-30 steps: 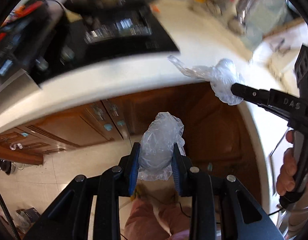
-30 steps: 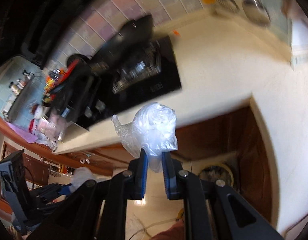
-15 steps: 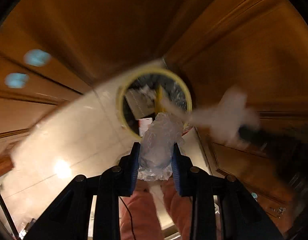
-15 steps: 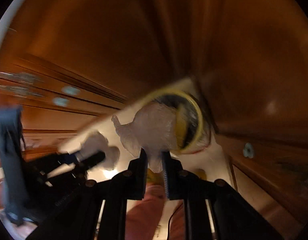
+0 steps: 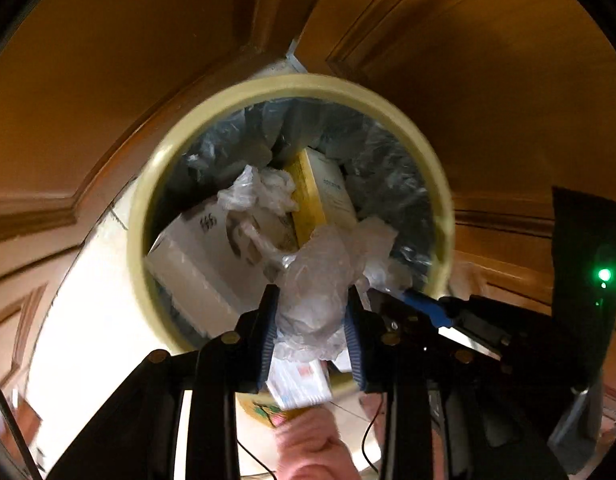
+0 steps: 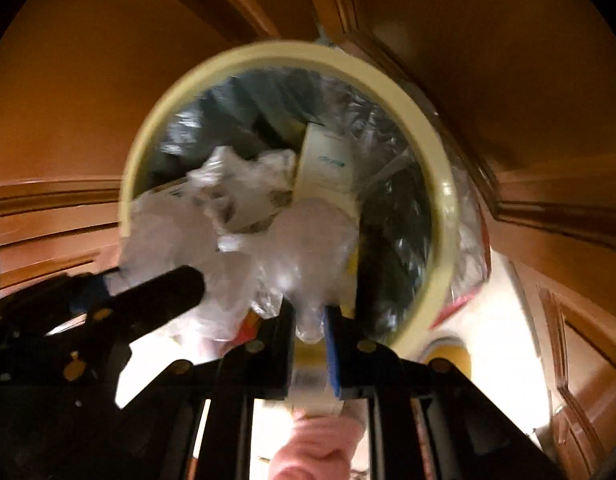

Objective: Collect trash

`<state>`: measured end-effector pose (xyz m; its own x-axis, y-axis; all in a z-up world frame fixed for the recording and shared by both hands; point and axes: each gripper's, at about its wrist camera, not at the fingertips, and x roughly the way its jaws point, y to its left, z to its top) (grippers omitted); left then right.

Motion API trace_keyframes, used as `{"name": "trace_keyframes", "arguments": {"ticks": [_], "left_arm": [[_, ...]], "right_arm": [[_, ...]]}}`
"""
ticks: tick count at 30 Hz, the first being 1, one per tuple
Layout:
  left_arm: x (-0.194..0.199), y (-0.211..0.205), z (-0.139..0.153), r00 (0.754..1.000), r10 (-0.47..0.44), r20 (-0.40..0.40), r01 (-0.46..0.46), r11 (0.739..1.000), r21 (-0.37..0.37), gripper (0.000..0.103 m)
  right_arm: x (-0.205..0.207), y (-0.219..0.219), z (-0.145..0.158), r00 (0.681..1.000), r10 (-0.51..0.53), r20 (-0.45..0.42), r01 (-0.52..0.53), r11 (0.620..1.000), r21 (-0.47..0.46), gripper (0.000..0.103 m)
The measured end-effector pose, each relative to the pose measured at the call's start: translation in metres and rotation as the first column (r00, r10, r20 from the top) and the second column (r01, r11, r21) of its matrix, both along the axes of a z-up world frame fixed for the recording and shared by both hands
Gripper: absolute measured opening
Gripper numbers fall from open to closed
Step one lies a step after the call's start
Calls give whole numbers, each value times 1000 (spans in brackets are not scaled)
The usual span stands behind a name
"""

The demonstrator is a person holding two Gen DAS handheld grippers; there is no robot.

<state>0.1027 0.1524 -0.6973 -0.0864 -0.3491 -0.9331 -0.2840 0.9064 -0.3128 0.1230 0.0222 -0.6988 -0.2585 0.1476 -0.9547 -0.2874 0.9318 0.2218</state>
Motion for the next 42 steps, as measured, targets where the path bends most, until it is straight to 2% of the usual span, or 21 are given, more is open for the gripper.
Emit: {"name": "trace_keyframes", "arguments": {"ticks": [6, 10, 12, 15, 17, 19, 24, 33, 36, 37, 40, 42], "left_arm": [[11, 6, -34, 999, -30, -33, 31, 999, 23, 33], [18, 8, -41, 999, -41, -20, 41, 999, 34, 34], [23, 8, -41, 999, -46, -15, 46, 998, 40, 37], [30, 5, -35, 998, -62, -6, 63, 997, 41, 58], [31, 3, -21, 998, -59, 22, 58, 998, 39, 85], [30, 3, -9, 998, -54, 30, 53, 997, 48, 99], [22, 16, 23, 1000, -18, 26, 17, 999, 27, 100], [-26, 22, 86, 1000, -17, 27, 16, 999, 42, 102], [-46, 20, 118, 999, -15, 30, 14, 999, 33, 102], [-51, 18, 129, 999, -10, 36, 9, 1000, 30, 102], [-66, 14, 165, 999, 2, 50, -3, 1000, 15, 102], [-75, 8, 195, 998, -7, 59, 5, 999, 38, 102]], "right_arm": [[0, 11, -29, 999, 37, 25, -36, 999, -29, 13], [6, 17, -36, 997, 56, 49, -54, 997, -49, 13], [10, 18, -36, 997, 61, 51, -58, 997, -46, 14], [5, 19, -20, 994, 83, 66, -81, 996, -31, 22], [-1, 16, -6, 995, 82, 61, -82, 997, 5, 42], [-3, 11, 9, 994, 80, 71, -82, 996, 21, 50], [-12, -6, 43, 996, 77, 55, -79, 996, 39, 50], [-32, -46, 116, 998, 49, 50, -51, 998, 36, 50], [-29, -55, 144, 998, 40, 51, -42, 999, 35, 50], [-27, -48, 141, 998, 37, 52, -38, 999, 35, 50], [-37, -57, 179, 997, 29, 67, -32, 999, 38, 50], [-42, -59, 201, 997, 26, 78, -29, 999, 39, 50]]}}
